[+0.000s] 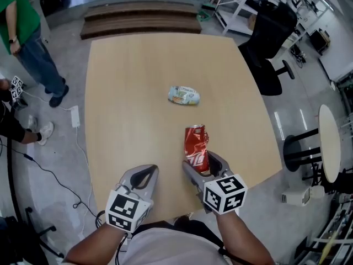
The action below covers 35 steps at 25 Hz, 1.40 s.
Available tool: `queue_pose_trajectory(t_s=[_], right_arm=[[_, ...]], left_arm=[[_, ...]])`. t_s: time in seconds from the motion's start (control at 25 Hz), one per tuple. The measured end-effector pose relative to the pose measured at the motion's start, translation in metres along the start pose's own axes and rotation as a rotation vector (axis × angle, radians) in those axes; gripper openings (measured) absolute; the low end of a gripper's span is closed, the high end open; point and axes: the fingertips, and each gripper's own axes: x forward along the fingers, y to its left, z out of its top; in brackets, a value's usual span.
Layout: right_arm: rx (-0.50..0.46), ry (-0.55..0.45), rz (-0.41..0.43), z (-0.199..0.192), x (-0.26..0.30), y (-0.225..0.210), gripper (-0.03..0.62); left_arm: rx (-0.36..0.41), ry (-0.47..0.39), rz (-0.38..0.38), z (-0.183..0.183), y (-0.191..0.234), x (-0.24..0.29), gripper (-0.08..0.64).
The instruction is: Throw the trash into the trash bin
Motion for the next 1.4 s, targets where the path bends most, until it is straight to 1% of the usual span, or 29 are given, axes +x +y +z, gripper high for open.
queue_pose_trajectory(t_s=[0.16,0.28,0.4,0.56,0.84,1.0,1.12,1.4], right_arm=[[0.043,-0.063,-0.036,0.004,-0.039,-0.008,0.33],[0.085,-0.112,-0.068,0.003,-0.074,-0.018,0.328],[0.112,-0.157,-0.114,-0.003,-0.108,-0.032,0.328],[0.143,-0.189,-0.162,-0.015,-0.143,-0.046,0.328],[0.183,-0.264,-0.266,-0.037,-0.23,-0.079,0.327],[0.204,-0.296,-0.324,-0.058,-0.274,-0.1,0.327],[0.226,-0.319,-0.372,-0.074,-0.302,-0.114,0.327],[0.259,-0.378,-0.476,-0.104,-0.37,-0.135,0.325]], left_arm=[[0.043,-0.016,-0.067,0.012,-0.025,0.013,0.008],[0.071,-0.029,-0.121,0.023,-0.053,0.022,0.008],[0.115,-0.035,-0.174,0.031,-0.083,0.036,0.008],[0.159,-0.04,-0.235,0.038,-0.119,0.048,0.008],[0.23,-0.049,-0.362,0.049,-0.215,0.072,0.008],[0.268,-0.058,-0.421,0.048,-0.268,0.082,0.008],[0.305,-0.056,-0.48,0.044,-0.305,0.09,0.008],[0.335,-0.047,-0.59,0.04,-0.382,0.099,0.008]])
